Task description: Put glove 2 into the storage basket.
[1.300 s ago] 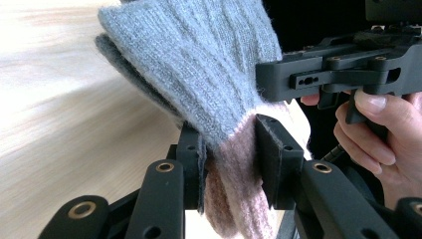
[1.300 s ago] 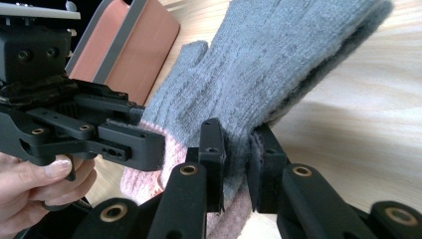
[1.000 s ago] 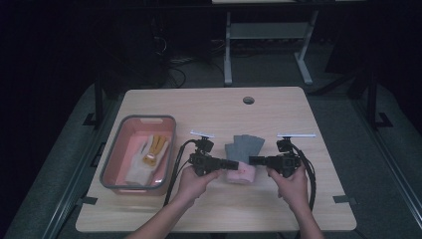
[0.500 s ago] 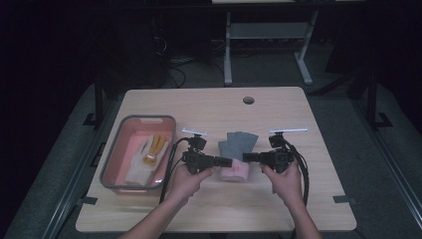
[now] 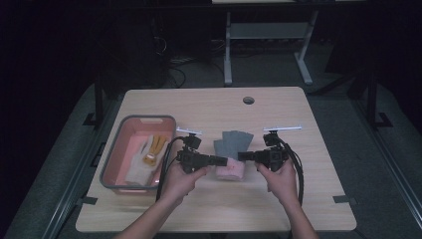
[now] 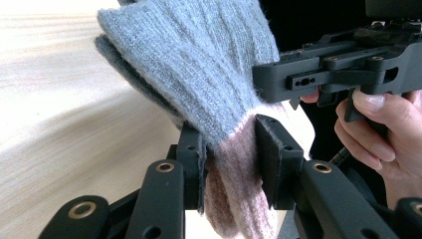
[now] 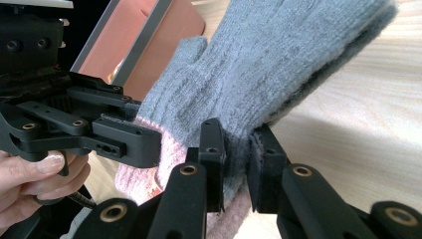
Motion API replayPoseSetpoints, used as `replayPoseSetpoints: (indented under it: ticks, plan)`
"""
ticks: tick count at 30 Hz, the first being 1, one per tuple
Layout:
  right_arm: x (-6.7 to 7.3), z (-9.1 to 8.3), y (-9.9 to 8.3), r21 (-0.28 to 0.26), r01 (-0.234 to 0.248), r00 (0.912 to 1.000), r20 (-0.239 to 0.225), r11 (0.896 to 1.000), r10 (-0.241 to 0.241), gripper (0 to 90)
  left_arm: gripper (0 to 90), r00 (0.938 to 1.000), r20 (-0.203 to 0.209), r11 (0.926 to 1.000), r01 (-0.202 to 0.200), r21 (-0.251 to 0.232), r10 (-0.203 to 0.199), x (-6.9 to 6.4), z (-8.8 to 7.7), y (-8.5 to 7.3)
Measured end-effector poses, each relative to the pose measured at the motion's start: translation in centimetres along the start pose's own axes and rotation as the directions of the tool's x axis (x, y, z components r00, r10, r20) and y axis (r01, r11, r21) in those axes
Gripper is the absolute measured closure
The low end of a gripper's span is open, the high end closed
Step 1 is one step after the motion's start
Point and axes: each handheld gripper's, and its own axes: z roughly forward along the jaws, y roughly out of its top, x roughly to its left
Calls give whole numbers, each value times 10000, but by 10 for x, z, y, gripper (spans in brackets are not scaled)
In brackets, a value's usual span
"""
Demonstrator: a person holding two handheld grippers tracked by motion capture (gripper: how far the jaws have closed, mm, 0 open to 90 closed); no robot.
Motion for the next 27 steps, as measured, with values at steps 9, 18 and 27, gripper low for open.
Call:
replayPoseSetpoints:
  ticks: [9,18,27]
  plan:
    - [8,2,5,-22,103,9999,-41,9999,-103,786,664,10000,-12,9999,-61,-117,61,0,-9,2]
    - [19,8,12,29,315,9994,-138,9995,-314,786,669,9999,-91,9996,-122,-253,119,3,-24,2]
    - [31,15,20,106,394,9988,-284,9992,-391,787,672,9998,-163,9989,-82,-455,75,7,-40,3]
